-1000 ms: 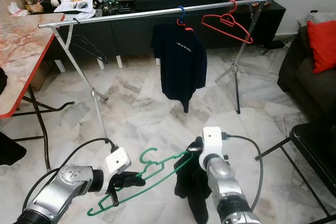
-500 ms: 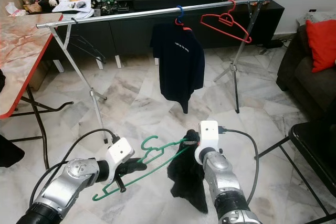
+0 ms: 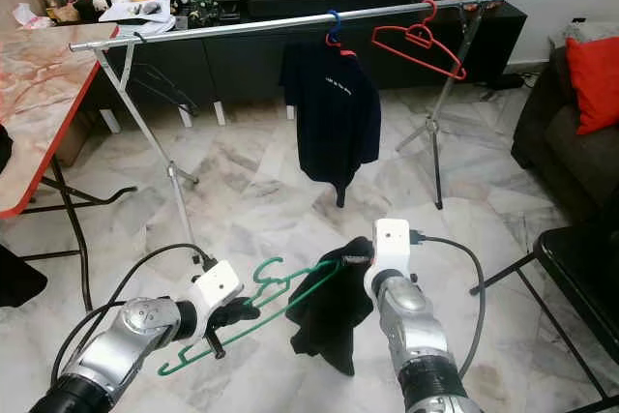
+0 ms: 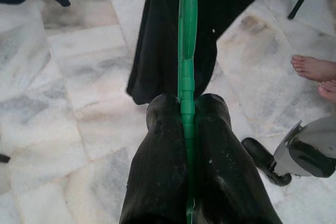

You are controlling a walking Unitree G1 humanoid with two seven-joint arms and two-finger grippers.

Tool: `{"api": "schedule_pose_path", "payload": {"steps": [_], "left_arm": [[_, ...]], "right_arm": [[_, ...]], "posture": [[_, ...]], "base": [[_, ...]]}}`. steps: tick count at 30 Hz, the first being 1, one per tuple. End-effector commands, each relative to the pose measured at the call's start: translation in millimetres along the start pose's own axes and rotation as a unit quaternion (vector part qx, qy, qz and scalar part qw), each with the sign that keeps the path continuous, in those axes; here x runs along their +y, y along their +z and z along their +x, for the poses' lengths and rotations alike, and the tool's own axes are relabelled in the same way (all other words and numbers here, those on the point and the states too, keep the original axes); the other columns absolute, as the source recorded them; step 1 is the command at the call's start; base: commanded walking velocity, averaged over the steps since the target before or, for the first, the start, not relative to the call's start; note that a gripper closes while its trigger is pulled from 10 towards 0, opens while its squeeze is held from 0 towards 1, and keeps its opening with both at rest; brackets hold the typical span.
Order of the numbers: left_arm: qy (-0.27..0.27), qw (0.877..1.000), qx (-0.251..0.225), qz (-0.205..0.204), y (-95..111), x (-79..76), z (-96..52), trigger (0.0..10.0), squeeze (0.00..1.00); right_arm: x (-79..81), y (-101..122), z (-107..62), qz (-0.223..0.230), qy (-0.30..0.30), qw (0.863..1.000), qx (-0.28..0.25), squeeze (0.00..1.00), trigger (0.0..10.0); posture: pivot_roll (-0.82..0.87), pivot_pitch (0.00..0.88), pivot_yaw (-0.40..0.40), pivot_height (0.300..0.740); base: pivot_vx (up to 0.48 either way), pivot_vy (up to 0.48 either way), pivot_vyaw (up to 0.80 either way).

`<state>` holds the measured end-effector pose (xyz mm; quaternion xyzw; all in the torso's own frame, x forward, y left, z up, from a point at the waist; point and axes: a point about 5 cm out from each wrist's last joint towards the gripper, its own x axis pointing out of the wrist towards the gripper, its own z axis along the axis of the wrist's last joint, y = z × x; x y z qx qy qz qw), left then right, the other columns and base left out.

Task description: Hang hanger

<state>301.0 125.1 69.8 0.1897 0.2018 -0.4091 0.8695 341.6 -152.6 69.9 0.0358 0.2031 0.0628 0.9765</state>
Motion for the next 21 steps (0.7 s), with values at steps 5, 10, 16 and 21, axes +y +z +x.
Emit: {"api": "schedule_pose_path", "payload": {"steps": [5, 10, 16, 21], "left_arm": [[-0.009, 0.999, -0.03, -0.008, 8.1, 0.1, -1.1, 10.0, 0.0], [-0.051, 0.998, -0.04, -0.022, 9.4, -8.1, -3.2, 10.0, 0.0], [-0.077, 0.996, -0.024, -0.026, 1.8, -12.3, -8.1, 10.0, 0.0], [-0.071, 0.997, -0.005, -0.018, -6.1, -9.5, -11.2, 10.0, 0.0]], "right_arm": [[16.9, 4.9, -2.4, -0.023, 0.059, 0.998, -0.011, 0.0, 10.0], [25.5, 11.5, -5.5, -0.05, 0.104, 0.993, -0.029, 0.0, 10.0], [22.1, 14.7, -8.8, -0.115, 0.13, 0.984, -0.029, 0.0, 10.0], [6.7, 18.0, -8.5, -0.13, 0.1, 0.986, -0.027, 0.0, 10.0]], "posture": [[0.02, 0.093, 0.017, 0.74], [0.02, 0.095, 0.018, 0.74], [0.02, 0.097, 0.017, 0.74], [0.02, 0.097, 0.018, 0.74]], "base": [[0.0, 0.0, 0.0], [0.0, 0.0, 0.0], [0.0, 0.0, 0.0], [0.0, 0.0, 0.0]]}}
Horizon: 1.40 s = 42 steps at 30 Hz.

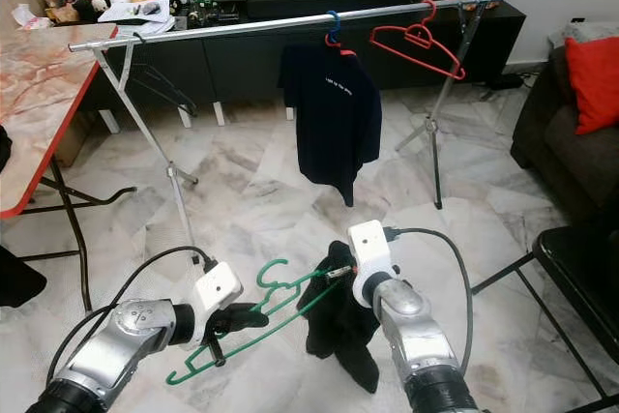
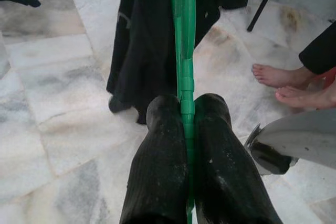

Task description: Hang hanger

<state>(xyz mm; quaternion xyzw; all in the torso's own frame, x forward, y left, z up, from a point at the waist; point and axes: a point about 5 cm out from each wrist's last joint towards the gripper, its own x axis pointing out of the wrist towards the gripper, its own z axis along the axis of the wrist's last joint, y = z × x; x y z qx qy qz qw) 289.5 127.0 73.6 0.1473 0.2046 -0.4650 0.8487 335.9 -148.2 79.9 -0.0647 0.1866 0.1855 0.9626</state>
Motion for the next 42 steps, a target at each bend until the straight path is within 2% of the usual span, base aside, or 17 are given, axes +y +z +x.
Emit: {"api": "schedule_pose_path", "payload": {"steps": [1, 8, 11, 12, 15, 18, 20, 21, 25, 28, 29, 30, 31, 32, 33, 39, 42], "left_arm": [[-0.005, 1.0, 0.016, 0.002, -6.1, -2.2, -1.8, 10.0, 0.0], [-0.009, 1.0, 0.011, -0.001, -3.1, -1.6, -3.2, 10.0, 0.0], [-0.019, 1.0, 0.008, -0.002, -1.5, -3.6, -2.9, 10.0, 0.0], [-0.024, 1.0, 0.008, -0.002, -1.5, -4.5, -2.8, 10.0, 0.0], [-0.025, 1.0, 0.007, -0.004, -1.7, -5.0, -2.6, 10.0, 0.0], [-0.023, 1.0, 0.006, -0.005, -1.6, -5.1, -1.8, 10.0, 0.0], [-0.021, 1.0, 0.004, -0.006, -1.1, -5.2, -0.7, 10.0, 0.0], [-0.021, 1.0, 0.004, -0.006, -1.1, -5.2, -0.7, 10.0, 0.0], [-0.017, 1.0, 0.001, -0.007, 0.4, -4.7, 1.3, 10.0, 0.0], [-0.002, 1.0, -0.008, -0.007, 2.4, -2.3, 2.9, 10.0, 0.0], [0.005, 1.0, -0.013, -0.011, 3.3, -1.1, 3.4, 10.0, 0.0], [0.013, 1.0, -0.016, -0.012, 3.8, 0.5, 3.3, 10.0, 0.0], [0.013, 1.0, -0.016, -0.012, 3.8, 0.5, 3.3, 10.0, 0.0], [0.018, 1.0, -0.019, -0.015, 4.2, 1.9, 2.9, 10.0, 0.0], [0.021, 0.999, -0.02, -0.015, 4.3, 2.5, 2.7, 10.0, 0.0], [0.029, 0.999, -0.024, -0.019, 4.0, 4.8, 1.3, 10.0, 0.0], [0.027, 0.999, -0.024, -0.02, 3.7, 4.2, 1.8, 10.0, 0.0]], "right_arm": [[-3.4, 11.0, -0.7, -0.011, -0.005, 1.0, -0.022, 0.0, 10.0], [-3.4, 10.9, -1.6, -0.038, 0.01, 0.999, -0.017, 0.0, 10.0], [4.8, 12.5, -2.5, -0.073, 0.051, 0.996, -0.026, 0.0, 10.0], [11.5, 16.0, -4.1, -0.084, 0.083, 0.992, -0.04, 0.0, 10.0], [20.7, 21.6, -8.0, -0.099, 0.128, 0.985, -0.061, 0.0, 10.0], [33.1, 30.9, -16.7, -0.108, 0.192, 0.97, -0.1, 0.0, 10.0], [41.5, 35.4, -25.7, -0.12, 0.241, 0.955, -0.12, 0.0, 10.0], [41.5, 35.4, -25.7, -0.12, 0.241, 0.955, -0.12, 0.0, 10.0], [51.7, 37.9, -41.7, -0.132, 0.318, 0.928, -0.141, 0.0, 10.0], [49.4, 36.2, -44.4, -0.142, 0.317, 0.927, -0.141, 0.0, 10.0], [42.6, 33.6, -39.7, -0.147, 0.286, 0.938, -0.13, 0.0, 10.0], [30.2, 28.8, -31.8, -0.168, 0.229, 0.953, -0.109, 0.0, 10.0], [30.2, 28.8, -31.8, -0.168, 0.229, 0.953, -0.109, 0.0, 10.0], [9.2, 21.5, -21.5, -0.193, 0.138, 0.969, -0.072, 0.0, 10.0], [3.3, 20.3, -20.2, -0.198, 0.115, 0.971, -0.063, 0.0, 10.0], [1.0, 33.2, -21.8, -0.209, 0.098, 0.968, -0.101, 0.0, 10.0], [10.5, 38.6, -25.6, -0.198, 0.139, 0.962, -0.126, 0.0, 10.0]], "posture": [[0.02, 0.097, 0.018, 0.74], [0.02, 0.099, 0.019, 0.74], [0.02, 0.101, 0.021, 0.74], [0.02, 0.103, 0.022, 0.74], [0.02, 0.104, 0.023, 0.74], [0.02, 0.105, 0.023, 0.74], [0.01, 0.105, 0.025, 0.74], [0.01, 0.105, 0.025, 0.74], [0.01, 0.105, 0.026, 0.74], [0.01, 0.105, 0.026, 0.74], [0.01, 0.105, 0.025, 0.74], [0.01, 0.105, 0.025, 0.74], [0.01, 0.105, 0.025, 0.74], [0.01, 0.104, 0.025, 0.74], [0.01, 0.104, 0.025, 0.74], [0.01, 0.103, 0.024, 0.74], [0.01, 0.101, 0.024, 0.74]], "base": [[0.0, 0.0, 0.0], [0.0, 0.0, 0.0], [0.0, 0.0, 0.0], [0.0, 0.0, 0.0], [0.0, 0.0, 0.0], [0.0, 0.0, 0.0], [0.0, 0.0, 0.0], [0.0, 0.0, 0.0], [0.0, 0.0, 0.0], [0.0, 0.0, 0.0], [0.0, 0.0, 0.0], [0.0, 0.0, 0.0], [0.0, 0.0, 0.0], [0.0, 0.0, 0.0], [0.0, 0.0, 0.0], [0.0, 0.0, 0.0], [0.0, 0.0, 0.0]]}}
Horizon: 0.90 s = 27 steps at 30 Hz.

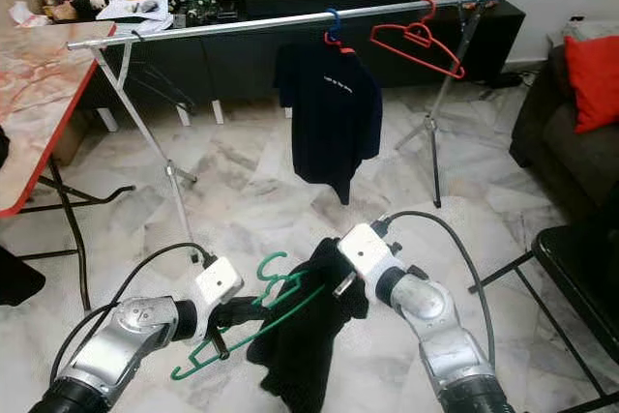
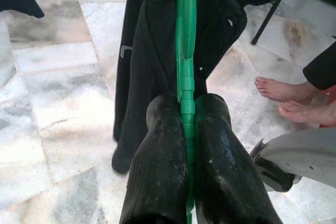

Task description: Hang hanger

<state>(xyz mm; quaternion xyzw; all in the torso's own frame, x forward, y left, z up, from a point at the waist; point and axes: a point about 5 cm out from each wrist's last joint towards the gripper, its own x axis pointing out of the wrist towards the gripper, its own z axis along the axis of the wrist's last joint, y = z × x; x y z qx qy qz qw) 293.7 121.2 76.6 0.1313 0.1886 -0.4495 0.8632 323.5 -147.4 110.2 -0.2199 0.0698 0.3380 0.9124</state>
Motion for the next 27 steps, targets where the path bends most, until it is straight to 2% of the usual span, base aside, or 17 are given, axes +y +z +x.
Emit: {"api": "schedule_pose_path", "payload": {"steps": [1, 2, 3, 7, 10, 14, 20, 23, 27], "left_arm": [[0.008, 1.0, -0.002, -0.009, -2.3, 3.5, -2.8, 10.0, 0.0], [0.008, 1.0, -0.002, -0.009, -2.3, 3.5, -2.8, 10.0, 0.0], [0.007, 1.0, -0.002, -0.01, -2.6, 2.9, -2.2, 10.0, 0.0], [0.006, 1.0, -0.002, -0.011, -3.7, 1.2, -0.5, 10.0, 0.0], [0.006, 1.0, -0.002, -0.011, -3.9, 0.8, -0.2, 10.0, 0.0], [0.004, 1.0, -0.003, -0.012, -3.9, 0.2, 0.5, 10.0, 0.0], [-0.007, 1.0, -0.006, -0.016, -3.1, -2.1, 0.9, 10.0, 0.0], [-0.01, 1.0, -0.012, -0.019, -1.8, -2.9, 0.9, 10.0, 0.0], [-0.013, 0.999, -0.021, -0.023, 0.7, -3.2, 0.7, 10.0, 0.0]], "right_arm": [[2.5, 18.5, -0.3, 0.007, 0.02, 0.998, -0.053, 0.0, 10.0], [2.5, 18.5, -0.3, 0.007, 0.02, 0.998, -0.053, 0.0, 10.0], [9.0, 23.6, -0.9, 0.026, 0.048, 0.996, -0.074, 0.0, 10.0], [28.0, 38.5, -4.0, 0.047, 0.125, 0.983, -0.125, 0.0, 10.0], [30.8, 38.3, -5.2, 0.043, 0.136, 0.982, -0.125, 0.0, 10.0], [25.8, 21.9, -2.3, 0.027, 0.112, 0.99, -0.076, 0.0, 10.0], [20.5, 14.6, -3.0, 0.01, 0.097, 0.994, -0.046, 0.0, 10.0], [12.9, 5.4, -0.6, -0.007, 0.064, 0.998, -0.006, 0.0, 10.0], [9.9, -0.5, 1.1, -0.014, 0.047, 0.999, 0.014, 0.0, 10.0]], "posture": [[0.01, 0.1, 0.023, 0.74], [0.01, 0.1, 0.023, 0.74], [0.01, 0.099, 0.022, 0.74], [0.01, 0.098, 0.023, 0.74], [0.01, 0.096, 0.023, 0.74], [0.01, 0.092, 0.024, 0.74], [0.01, 0.09, 0.024, 0.74], [0.01, 0.092, 0.023, 0.74], [0.01, 0.095, 0.022, 0.74]], "base": [[0.0, 0.0, 0.0], [0.0, 0.0, 0.0], [0.0, 0.0, 0.0], [0.0, 0.0, 0.0], [0.0, 0.0, 0.0], [0.0, 0.0, 0.0], [0.0, 0.0, 0.0], [0.0, 0.0, 0.0], [0.0, 0.0, 0.0]]}}
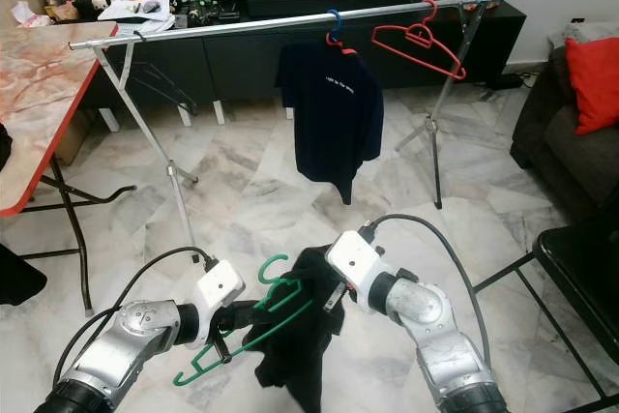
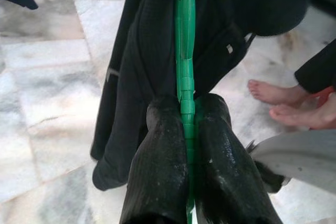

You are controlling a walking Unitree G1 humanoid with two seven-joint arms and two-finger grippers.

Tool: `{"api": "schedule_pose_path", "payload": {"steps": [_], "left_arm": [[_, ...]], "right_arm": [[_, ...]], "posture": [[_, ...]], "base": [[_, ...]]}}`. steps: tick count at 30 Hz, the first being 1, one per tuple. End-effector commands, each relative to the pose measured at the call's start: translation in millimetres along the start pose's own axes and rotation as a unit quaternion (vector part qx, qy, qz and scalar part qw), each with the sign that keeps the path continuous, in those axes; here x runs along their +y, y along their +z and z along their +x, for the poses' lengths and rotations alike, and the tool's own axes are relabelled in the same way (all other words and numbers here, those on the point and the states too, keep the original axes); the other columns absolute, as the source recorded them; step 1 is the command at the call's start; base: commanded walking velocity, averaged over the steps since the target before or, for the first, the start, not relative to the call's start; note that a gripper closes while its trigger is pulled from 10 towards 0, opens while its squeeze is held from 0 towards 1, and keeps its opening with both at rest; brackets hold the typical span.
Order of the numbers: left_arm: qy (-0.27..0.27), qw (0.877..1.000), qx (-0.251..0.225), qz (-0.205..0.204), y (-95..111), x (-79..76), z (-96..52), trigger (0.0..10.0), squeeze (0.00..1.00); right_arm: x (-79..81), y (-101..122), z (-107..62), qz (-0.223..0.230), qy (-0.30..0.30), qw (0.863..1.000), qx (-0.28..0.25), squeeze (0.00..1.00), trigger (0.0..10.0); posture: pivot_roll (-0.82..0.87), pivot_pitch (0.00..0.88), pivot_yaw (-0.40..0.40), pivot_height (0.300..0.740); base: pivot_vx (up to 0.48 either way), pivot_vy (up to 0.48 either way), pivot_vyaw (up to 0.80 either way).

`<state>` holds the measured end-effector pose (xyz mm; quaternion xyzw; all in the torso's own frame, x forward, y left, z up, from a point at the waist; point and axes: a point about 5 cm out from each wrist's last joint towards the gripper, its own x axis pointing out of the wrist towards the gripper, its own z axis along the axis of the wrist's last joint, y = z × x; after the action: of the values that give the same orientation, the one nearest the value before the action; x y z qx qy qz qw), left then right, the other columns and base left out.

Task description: Hang hanger

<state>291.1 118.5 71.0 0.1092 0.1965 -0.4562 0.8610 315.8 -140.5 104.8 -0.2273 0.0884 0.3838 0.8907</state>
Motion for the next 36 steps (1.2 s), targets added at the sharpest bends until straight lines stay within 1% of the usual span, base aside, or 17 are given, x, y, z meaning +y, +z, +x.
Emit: {"api": "schedule_pose_path", "payload": {"steps": [1, 3, 5, 8, 15, 17, 18, 19, 21, 25, 36], "left_arm": [[-0.002, 1.0, -0.017, -0.002, 5.4, 0.5, -2.5, 10.0, 0.0], [-0.003, 1.0, -0.017, -0.002, 5.3, 0.4, -2.7, 10.0, 0.0], [-0.007, 1.0, -0.018, -0.005, 5.1, -0.5, -3.2, 10.0, 0.0], [-0.007, 1.0, -0.018, -0.006, 5.1, -0.4, -3.4, 10.0, 0.0], [-0.008, 1.0, -0.025, -0.011, 5.9, -0.1, -3.5, 10.0, 0.0], [-0.007, 1.0, -0.028, -0.011, 6.8, 0.2, -3.7, 10.0, 0.0], [-0.006, 0.999, -0.03, -0.011, 7.3, 0.4, -3.7, 10.0, 0.0], [-0.006, 0.999, -0.037, -0.015, 9.1, 0.6, -3.8, 10.0, 0.0], [-0.006, 0.999, -0.049, -0.021, 12.1, 0.8, -4.1, 10.0, 0.0], [-0.01, 0.997, -0.069, -0.026, 18.6, 0.7, -4.4, 10.0, 0.0], [-0.02, 0.997, -0.074, -0.032, 19.5, -2.1, -3.4, 10.0, 0.0]], "right_arm": [[-1.1, 0.5, 1.7, -0.015, -0.003, 1.0, 0.007, 0.0, 10.0], [0.4, 1.6, 2.0, -0.014, 0.001, 1.0, 0.002, 0.0, 10.0], [4.1, 9.2, 2.7, 0.001, 0.014, 1.0, -0.027, 0.0, 10.0], [5.0, 13.0, 2.6, 0.005, 0.019, 0.999, -0.038, 0.0, 10.0], [6.8, 13.3, 3.8, 0.005, 0.028, 0.999, -0.04, 0.0, 10.0], [7.0, 12.3, 3.2, 0.006, 0.03, 0.999, -0.038, 0.38, 10.0], [7.0, 12.0, 3.0, 0.006, 0.031, 0.999, -0.037, 0.38, 10.0], [7.0, 11.2, 2.7, 0.006, 0.031, 0.999, -0.035, 0.98, 10.0], [7.2, 10.1, 2.3, 0.007, 0.032, 0.999, -0.032, 1.0, 10.0], [8.1, 8.0, 1.4, 0.005, 0.039, 0.999, -0.025, 1.0, 10.0], [5.3, 7.4, 2.2, 0.0, 0.028, 0.999, -0.02, 1.0, 10.0]], "posture": [[0.01, 0.096, 0.021, 0.74], [0.01, 0.096, 0.021, 0.74], [0.01, 0.102, 0.022, 0.74], [0.01, 0.102, 0.022, 0.74], [0.01, 0.105, 0.023, 0.74], [0.01, 0.105, 0.023, 0.74], [0.01, 0.106, 0.024, 0.74], [0.01, 0.106, 0.024, 0.74], [0.01, 0.106, 0.024, 0.74], [0.01, 0.105, 0.023, 0.74], [0.01, 0.098, 0.021, 0.74]], "base": [[0.0, 0.0, 0.0], [0.0, 0.0, 0.0], [0.0, 0.0, 0.0], [0.0, 0.0, 0.0], [0.0, 0.0, 0.0], [0.0, 0.0, 0.0], [0.0, 0.0, 0.0], [0.0, 0.0, 0.0], [0.0, 0.0, 0.0], [0.0, 0.0, 0.0], [0.0, 0.0, 0.0]]}}
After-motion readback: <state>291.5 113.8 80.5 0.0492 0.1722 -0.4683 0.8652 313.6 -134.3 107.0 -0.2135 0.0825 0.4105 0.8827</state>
